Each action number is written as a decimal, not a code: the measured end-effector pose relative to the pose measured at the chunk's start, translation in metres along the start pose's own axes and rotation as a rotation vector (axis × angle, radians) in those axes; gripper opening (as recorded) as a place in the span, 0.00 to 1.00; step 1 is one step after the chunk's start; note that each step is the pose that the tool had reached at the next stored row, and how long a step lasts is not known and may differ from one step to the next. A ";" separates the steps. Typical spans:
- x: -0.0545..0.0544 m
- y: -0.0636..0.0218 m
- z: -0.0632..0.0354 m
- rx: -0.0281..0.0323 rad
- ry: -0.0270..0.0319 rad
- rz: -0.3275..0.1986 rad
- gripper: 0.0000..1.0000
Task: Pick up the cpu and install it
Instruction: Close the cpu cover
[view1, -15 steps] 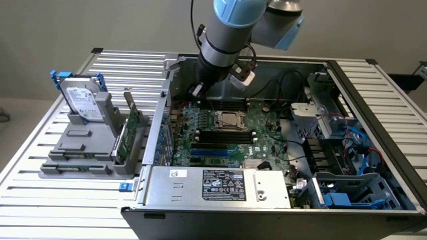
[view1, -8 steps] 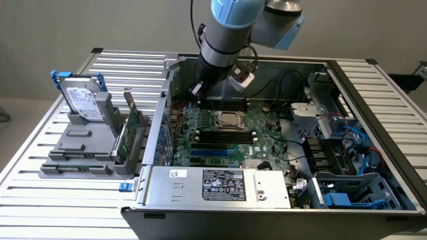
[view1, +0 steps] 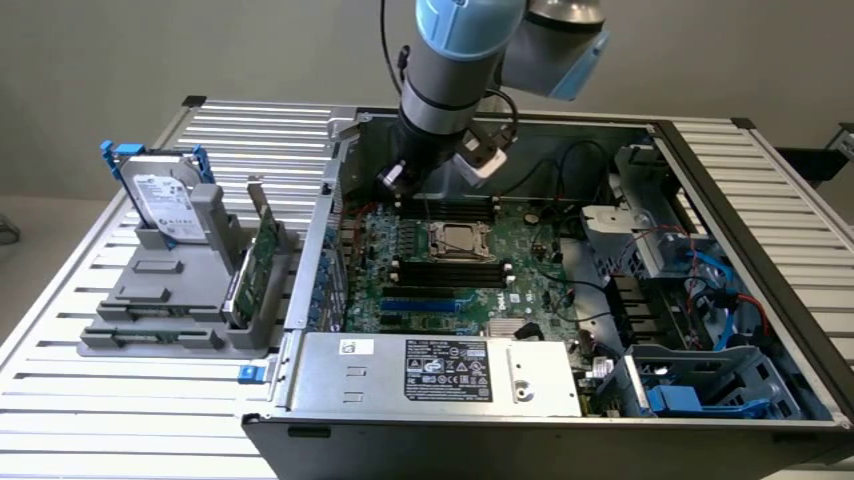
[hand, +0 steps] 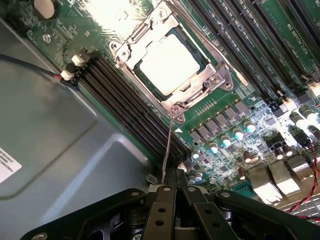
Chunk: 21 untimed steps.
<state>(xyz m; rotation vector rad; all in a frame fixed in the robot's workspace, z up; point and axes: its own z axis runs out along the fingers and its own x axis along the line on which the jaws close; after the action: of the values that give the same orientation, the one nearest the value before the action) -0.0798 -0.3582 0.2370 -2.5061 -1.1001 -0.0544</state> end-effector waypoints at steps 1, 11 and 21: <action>0.000 0.0000 0.0000 -0.0019 0.0051 0.012 0.11; 0.000 0.0000 0.0000 -0.0172 0.0486 0.110 0.11; 0.000 0.0014 -0.0006 -0.0137 0.0757 0.150 0.11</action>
<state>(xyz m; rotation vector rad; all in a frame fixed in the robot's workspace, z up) -0.0789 -0.3595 0.2370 -2.5684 -0.8825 -0.1139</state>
